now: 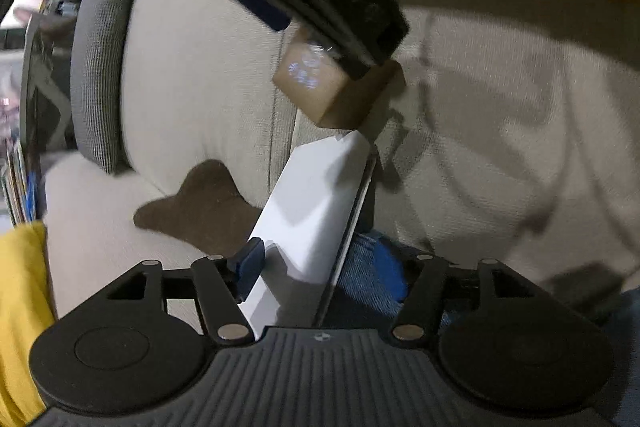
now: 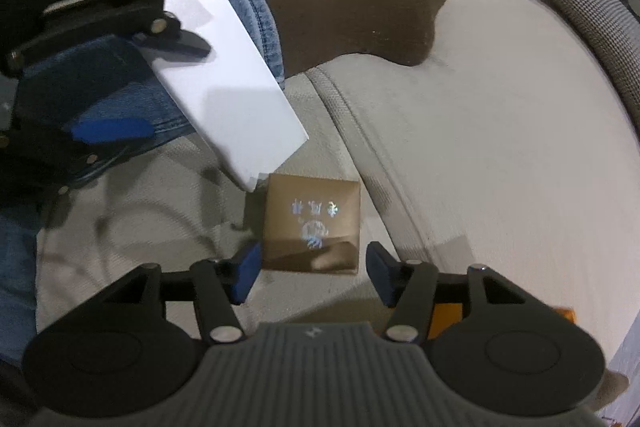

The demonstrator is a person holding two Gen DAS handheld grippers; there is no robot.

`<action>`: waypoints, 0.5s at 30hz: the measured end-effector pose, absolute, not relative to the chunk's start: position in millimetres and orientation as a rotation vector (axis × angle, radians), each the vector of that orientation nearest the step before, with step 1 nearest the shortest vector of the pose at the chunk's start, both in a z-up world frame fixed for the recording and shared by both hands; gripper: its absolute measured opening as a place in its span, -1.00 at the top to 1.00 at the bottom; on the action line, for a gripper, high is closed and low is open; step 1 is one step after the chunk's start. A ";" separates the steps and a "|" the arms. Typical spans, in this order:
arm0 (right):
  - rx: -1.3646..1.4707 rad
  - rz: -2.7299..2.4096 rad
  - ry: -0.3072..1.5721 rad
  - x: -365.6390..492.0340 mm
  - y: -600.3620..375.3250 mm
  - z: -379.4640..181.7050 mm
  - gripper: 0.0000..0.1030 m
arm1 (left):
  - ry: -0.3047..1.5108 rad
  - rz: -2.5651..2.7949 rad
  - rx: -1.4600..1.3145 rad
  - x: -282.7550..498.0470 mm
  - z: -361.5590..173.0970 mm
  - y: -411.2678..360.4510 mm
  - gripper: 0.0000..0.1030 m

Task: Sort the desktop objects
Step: 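Grasp the brown cube with right gripper while left grasps the white box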

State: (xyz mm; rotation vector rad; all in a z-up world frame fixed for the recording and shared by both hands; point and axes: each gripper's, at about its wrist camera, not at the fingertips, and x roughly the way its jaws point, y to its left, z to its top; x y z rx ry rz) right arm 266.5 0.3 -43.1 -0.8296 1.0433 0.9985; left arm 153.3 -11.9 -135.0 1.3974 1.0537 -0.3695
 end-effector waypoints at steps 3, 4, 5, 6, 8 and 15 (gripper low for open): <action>-0.831 1.018 1.060 272.6 4.8 -48.8 -0.25 | 1.054 -0.388 1.419 157.1 -141.4 -14.3 -0.46; -0.830 1.025 1.066 274.2 5.5 -50.4 -0.25 | 1.049 -0.392 1.431 157.7 -143.9 -14.6 -0.46; -0.823 1.030 1.079 276.6 6.1 -52.3 -0.25 | 1.045 -0.395 1.444 158.5 -147.3 -15.2 -0.48; -0.815 1.033 1.091 278.6 6.0 -54.0 -0.25 | 1.042 -0.397 1.453 159.5 -149.1 -14.9 -0.49; -0.800 1.040 1.115 282.9 6.6 -57.9 -0.25 | 1.032 -0.397 1.476 160.2 -155.3 -14.6 -0.49; -0.760 1.045 1.150 286.3 3.4 -58.7 -0.19 | 1.001 -0.358 1.453 168.5 -148.7 -12.0 -0.02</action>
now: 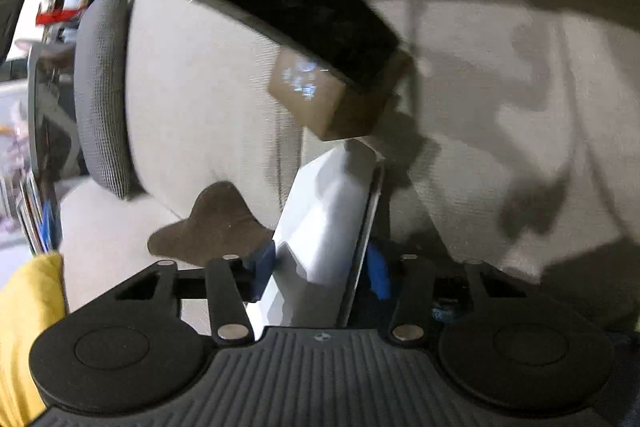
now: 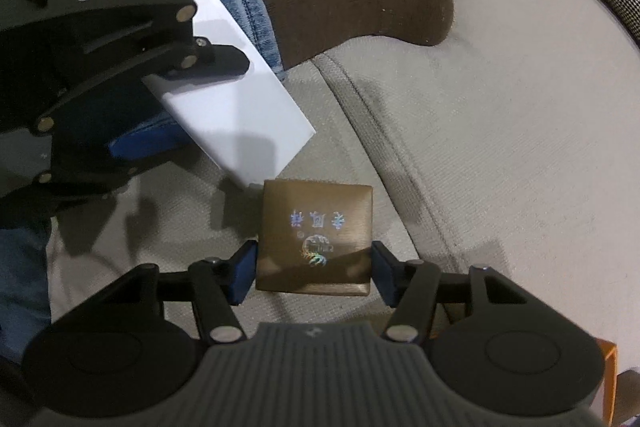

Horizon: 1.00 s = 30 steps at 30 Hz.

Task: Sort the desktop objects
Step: 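Grasp the brown cube with right gripper while left grasps the white box, then lift the brown cube and white box over the orange box with both grippers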

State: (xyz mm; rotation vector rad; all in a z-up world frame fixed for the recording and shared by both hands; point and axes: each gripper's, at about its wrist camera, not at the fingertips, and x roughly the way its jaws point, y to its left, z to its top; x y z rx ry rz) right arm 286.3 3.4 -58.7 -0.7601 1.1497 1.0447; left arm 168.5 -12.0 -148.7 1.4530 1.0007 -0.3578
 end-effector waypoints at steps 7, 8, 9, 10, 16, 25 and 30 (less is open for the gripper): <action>-0.739 1.006 1.086 283.4 -2.7 -36.7 -0.19 | 0.975 -0.300 1.331 173.2 -119.1 -11.3 0.23; -0.729 0.999 1.076 282.5 -5.2 -31.2 -0.19 | 0.973 -0.285 1.302 174.6 -113.0 -10.7 0.27; -0.721 0.995 1.067 281.3 -7.9 -26.2 -0.18 | 0.967 -0.271 1.275 174.2 -105.8 -10.9 0.30; -0.714 0.991 1.058 281.2 -10.3 -21.9 -0.18 | 0.962 -0.259 1.250 175.0 -98.2 -10.6 0.31; -0.695 0.963 0.963 262.6 -30.1 17.5 -0.18 | 0.911 -0.224 1.185 162.5 -58.8 -22.8 0.37; -0.685 0.864 0.836 231.5 -93.1 76.8 -0.18 | 0.680 -0.272 1.252 147.1 -9.0 -84.6 0.37; -0.713 0.757 0.847 221.4 -145.4 81.3 -0.18 | 0.571 -0.376 1.287 170.1 1.5 -129.1 0.37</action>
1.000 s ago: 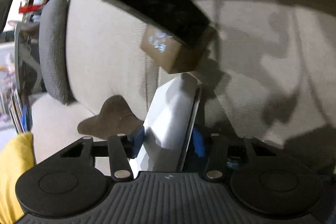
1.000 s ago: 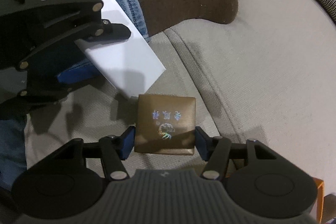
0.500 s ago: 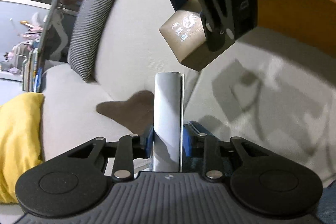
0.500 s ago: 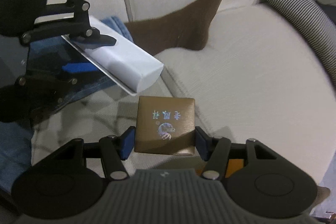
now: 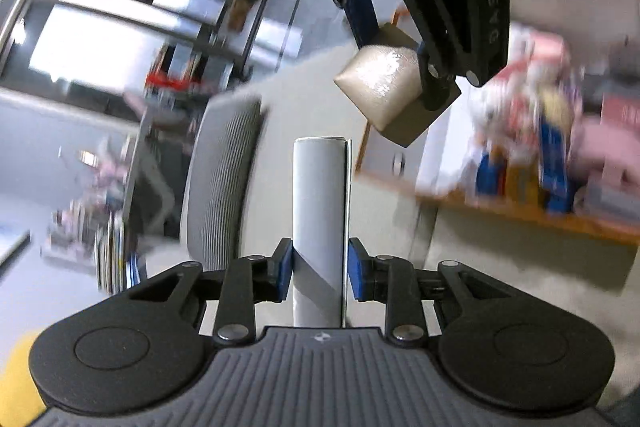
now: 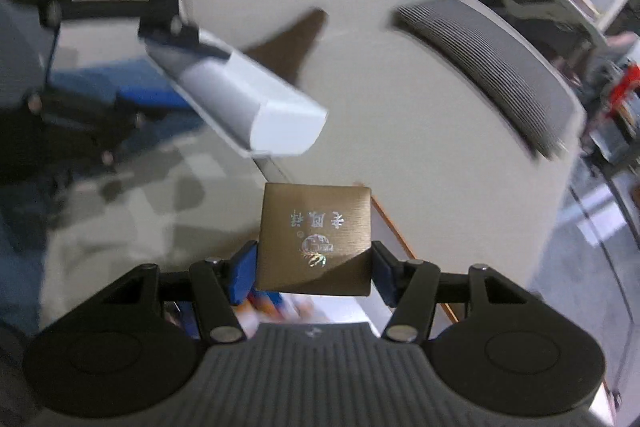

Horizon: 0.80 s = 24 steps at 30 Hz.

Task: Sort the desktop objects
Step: 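Lift the brown cube and white box over the orange box with both grippers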

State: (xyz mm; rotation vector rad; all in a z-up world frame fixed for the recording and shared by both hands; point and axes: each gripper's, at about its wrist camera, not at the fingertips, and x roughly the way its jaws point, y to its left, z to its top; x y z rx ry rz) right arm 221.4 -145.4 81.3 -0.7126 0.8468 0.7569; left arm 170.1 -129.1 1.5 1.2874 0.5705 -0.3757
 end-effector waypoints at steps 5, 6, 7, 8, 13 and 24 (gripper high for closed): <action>-0.728 0.656 0.887 226.8 -200.6 77.4 -0.18 | 0.505 -0.502 1.344 180.5 -3.5 -177.3 0.37; -0.730 0.643 0.894 227.9 -209.1 76.0 -0.18 | 0.500 -0.527 1.354 185.3 -6.8 -185.8 0.37; -0.732 0.629 0.901 228.8 -218.6 74.9 -0.18 | 0.499 -0.549 1.360 187.7 -11.2 -193.1 0.37; -0.733 0.617 0.907 230.9 -226.4 73.3 -0.18 | 0.502 -0.571 1.363 192.9 -15.0 -201.5 0.37; -0.709 0.571 0.934 238.3 -257.7 63.9 -0.18 | 0.523 -0.644 1.384 208.4 -47.4 -228.8 0.37; -0.678 0.580 0.953 260.8 -276.7 40.8 -0.18 | 0.685 -0.735 1.407 251.8 -110.2 -239.9 0.37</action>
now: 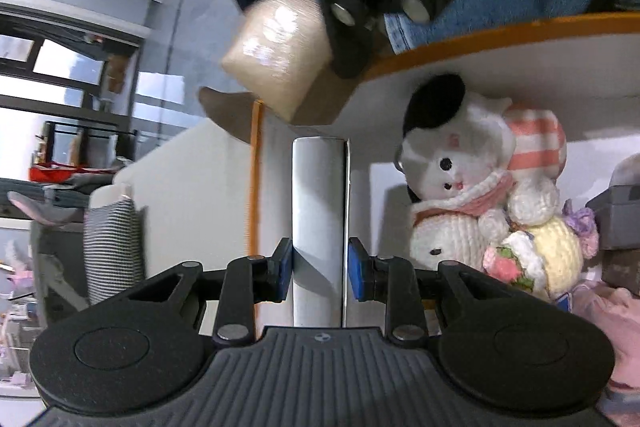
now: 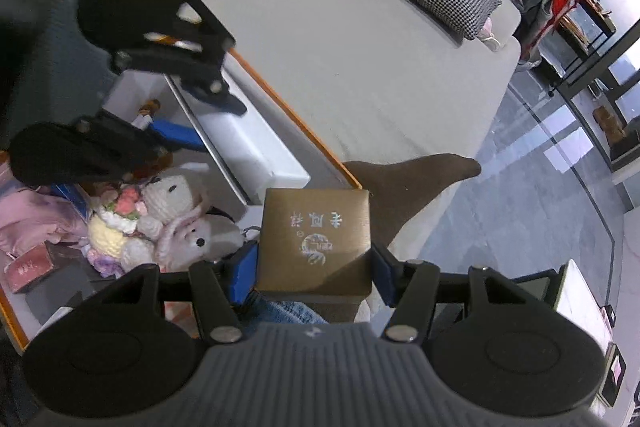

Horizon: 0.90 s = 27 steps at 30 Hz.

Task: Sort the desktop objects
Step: 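Lift the brown cube and white box over the orange box with both grippers, then lower the white box and brown cube into the orange box and open both grippers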

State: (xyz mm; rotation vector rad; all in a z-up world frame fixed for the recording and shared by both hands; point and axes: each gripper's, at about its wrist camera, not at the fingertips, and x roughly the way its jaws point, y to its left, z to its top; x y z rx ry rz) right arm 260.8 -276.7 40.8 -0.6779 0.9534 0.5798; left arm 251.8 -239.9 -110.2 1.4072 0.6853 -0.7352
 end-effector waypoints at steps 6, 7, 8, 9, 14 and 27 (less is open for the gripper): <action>-0.673 0.605 0.940 269.7 -276.1 39.8 -0.18 | 0.755 -0.760 1.424 265.2 -132.9 -232.5 0.37; -0.675 0.607 0.938 269.1 -275.4 39.6 -0.18 | 0.766 -0.761 1.422 267.8 -135.6 -230.1 0.37; -0.678 0.610 0.937 269.4 -274.1 39.5 -0.18 | 0.774 -0.763 1.418 270.6 -138.4 -227.8 0.36; -0.683 0.613 0.936 269.2 -273.7 39.6 -0.18 | 0.791 -0.763 1.410 273.7 -140.5 -225.1 0.36; -0.720 0.628 0.932 269.3 -268.2 38.2 -0.18 | 0.833 -0.782 1.365 283.5 -139.9 -213.3 0.31; -0.847 0.639 0.935 270.6 -245.2 31.8 -0.18 | 0.989 -0.803 1.116 307.9 -108.4 -184.9 0.53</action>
